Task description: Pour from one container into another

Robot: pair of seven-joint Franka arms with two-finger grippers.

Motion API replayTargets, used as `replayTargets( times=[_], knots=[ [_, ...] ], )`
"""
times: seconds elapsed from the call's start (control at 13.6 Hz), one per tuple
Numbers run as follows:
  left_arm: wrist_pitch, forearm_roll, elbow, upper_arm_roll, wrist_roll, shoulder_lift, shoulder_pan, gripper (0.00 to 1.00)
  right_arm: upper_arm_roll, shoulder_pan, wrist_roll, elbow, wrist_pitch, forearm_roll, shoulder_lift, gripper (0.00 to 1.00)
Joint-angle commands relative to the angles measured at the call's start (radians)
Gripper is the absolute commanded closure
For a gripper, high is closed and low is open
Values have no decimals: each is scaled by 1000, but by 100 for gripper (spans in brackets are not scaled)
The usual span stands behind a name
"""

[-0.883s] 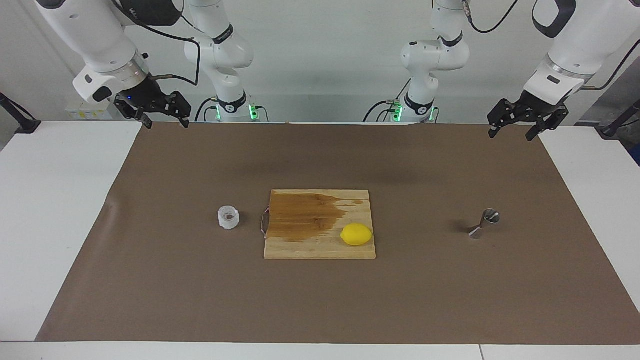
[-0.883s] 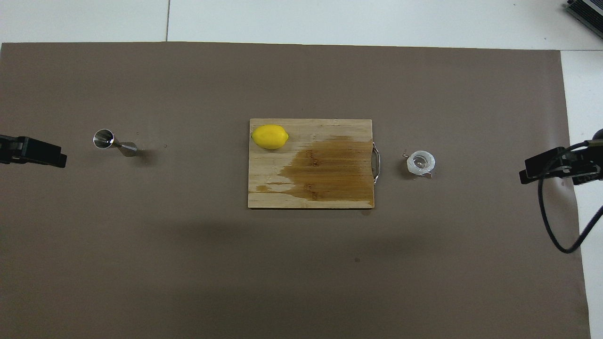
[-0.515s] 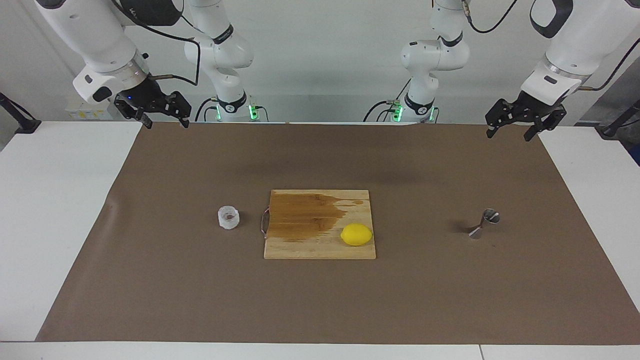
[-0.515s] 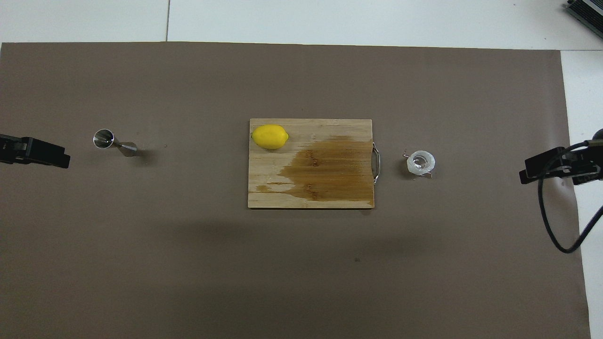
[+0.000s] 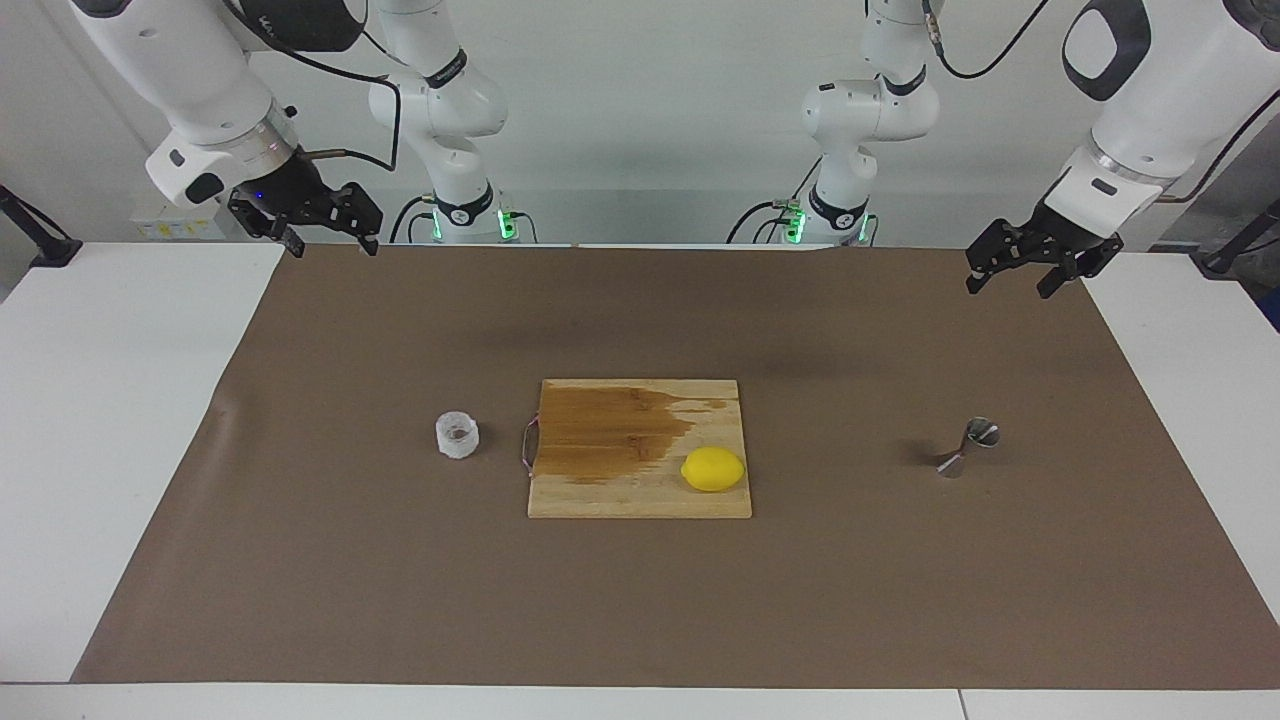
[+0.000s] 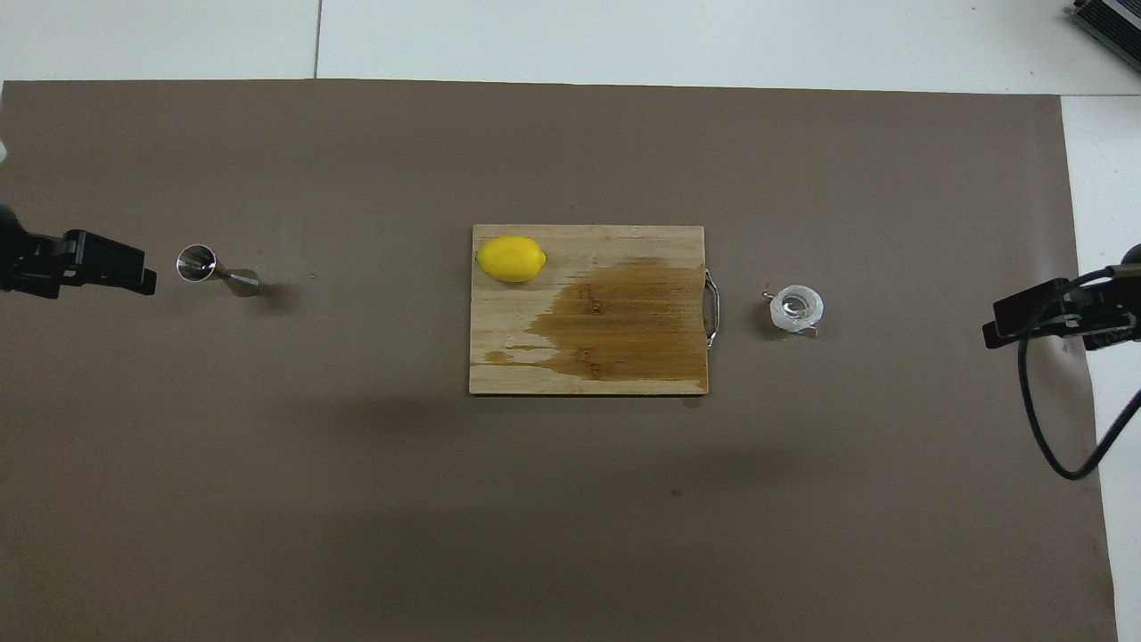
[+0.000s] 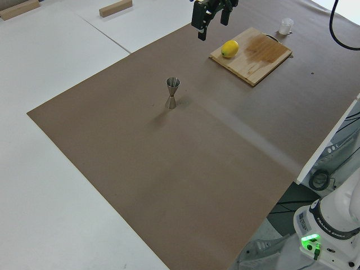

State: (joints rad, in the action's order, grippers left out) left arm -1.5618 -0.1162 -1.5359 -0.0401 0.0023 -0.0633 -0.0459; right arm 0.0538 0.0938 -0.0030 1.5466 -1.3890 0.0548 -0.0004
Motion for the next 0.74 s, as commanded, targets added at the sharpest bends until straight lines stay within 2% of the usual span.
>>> replayTargets(
  times=[0.0,0.07,0.15,0.66],
  knots=[
    [55,-71,291,-14,-122,-243,37,0,3,6,24,-19,16,17,8,0],
    [96,-71,389,-15,-201,-328,37,0,3,6,24,-19,16,17,8,0],
    [92,-72,425,-21,-259,-373,37,0,3,6,24,-19,16,17,10,0],
    [74,-195,502,-20,-404,-524,144,0,3,6,24,-19,16,17,8,0]
  ],
)
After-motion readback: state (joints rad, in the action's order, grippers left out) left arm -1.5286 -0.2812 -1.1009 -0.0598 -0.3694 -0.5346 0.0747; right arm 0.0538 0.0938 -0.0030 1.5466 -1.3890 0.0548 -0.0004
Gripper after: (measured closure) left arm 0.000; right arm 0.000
